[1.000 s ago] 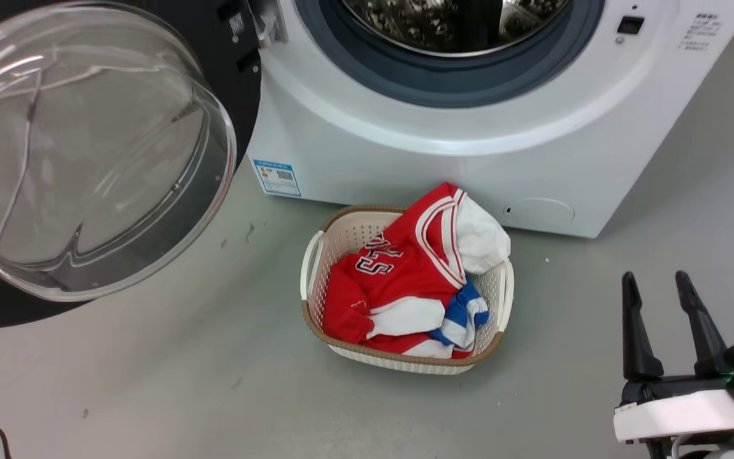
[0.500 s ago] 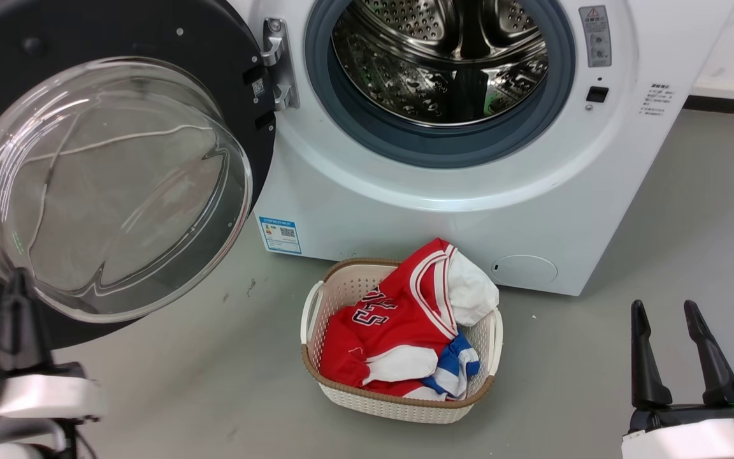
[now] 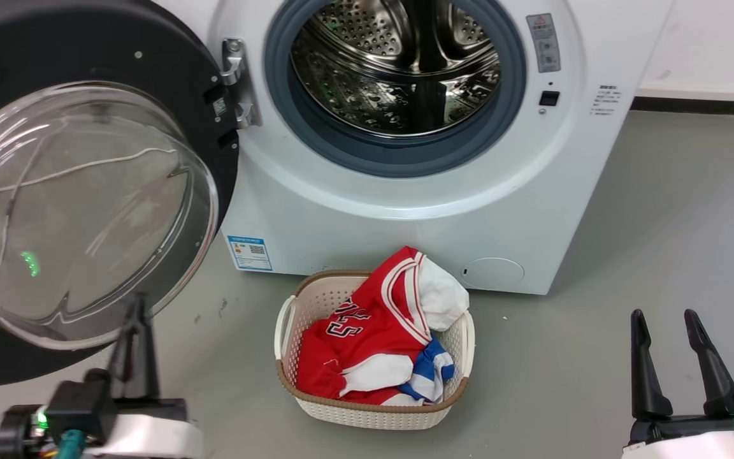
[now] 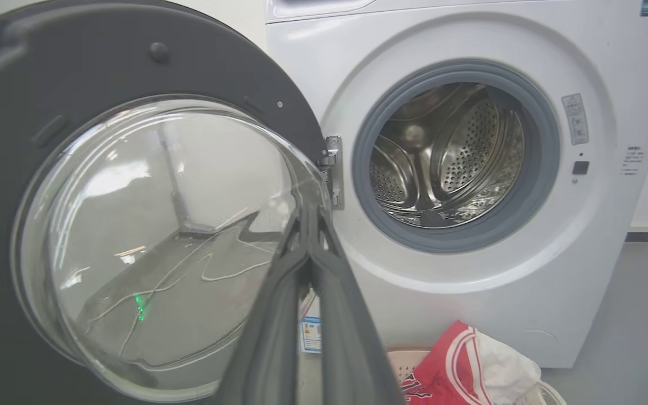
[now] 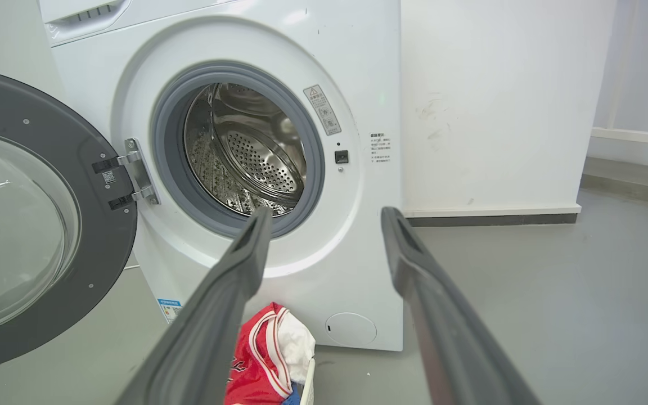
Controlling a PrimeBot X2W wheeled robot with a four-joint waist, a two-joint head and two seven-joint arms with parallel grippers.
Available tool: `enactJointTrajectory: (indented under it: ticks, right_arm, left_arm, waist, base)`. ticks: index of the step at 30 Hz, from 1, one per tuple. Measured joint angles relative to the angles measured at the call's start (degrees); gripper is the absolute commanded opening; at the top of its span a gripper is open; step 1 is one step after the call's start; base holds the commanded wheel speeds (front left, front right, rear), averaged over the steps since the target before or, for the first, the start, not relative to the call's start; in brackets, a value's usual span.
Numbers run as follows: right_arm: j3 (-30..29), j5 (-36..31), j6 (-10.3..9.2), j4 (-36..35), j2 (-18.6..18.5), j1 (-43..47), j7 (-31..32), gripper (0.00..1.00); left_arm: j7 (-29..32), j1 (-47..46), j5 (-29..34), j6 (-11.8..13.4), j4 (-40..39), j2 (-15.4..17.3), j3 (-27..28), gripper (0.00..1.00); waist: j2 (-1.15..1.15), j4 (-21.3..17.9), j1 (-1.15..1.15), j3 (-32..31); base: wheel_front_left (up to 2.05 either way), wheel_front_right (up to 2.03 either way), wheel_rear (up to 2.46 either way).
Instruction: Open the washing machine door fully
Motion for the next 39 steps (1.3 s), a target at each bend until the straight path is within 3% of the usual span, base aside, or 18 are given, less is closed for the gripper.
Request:
enactJointTrajectory:
  ticks: [10,19,20,21,22,39]
  right_arm:
    - [0.3,0.2,0.00,-0.6,0.0,0.6,0.0,1.00]
    - [0.2,0.9,0.00,-0.7,0.0,1.7,0.0,1.00]
    - [0.2,1.1,0.00,-0.6,0.0,1.8,0.0,1.00]
    - [0.2,1.1,0.00,-0.6,0.0,1.9,0.0,1.00]
    - [0.2,1.1,0.00,-0.6,0.0,2.0,0.0,1.00]
    - [-0.1,1.5,0.00,-0.5,0.0,2.2,0.0,1.00]
  left_arm:
    - [0.0,1.7,-0.9,2.4,1.8,-0.4,-7.9,0.00]
    - [0.0,1.9,-1.4,5.0,3.6,-0.4,-9.4,0.00]
    - [0.0,2.1,-1.2,5.4,3.6,-0.4,-9.4,0.20]
    - [0.0,2.4,-0.9,5.6,3.6,-0.4,-9.6,0.47]
    - [0.0,2.6,-0.5,6.0,3.7,-0.4,-9.7,1.00]
    - [0.0,2.6,0.1,7.0,3.8,-0.4,-9.7,1.00]
  waist:
    - [0.00,-2.8,0.00,0.2]
    - [0.00,-4.5,0.00,0.1]
    - [0.00,-4.6,0.00,0.0]
    - [0.00,-4.6,0.00,0.0]
    - [0.00,-4.7,0.00,-0.1]
    - [0.00,-4.8,0.00,-0.1]
  base:
    - [0.00,0.00,0.00]
    - [0.00,0.00,0.00]
    - [0.00,0.00,0.00]
    - [0.00,0.00,0.00]
    - [0.00,0.00,0.00]
    - [0.00,0.00,0.00]
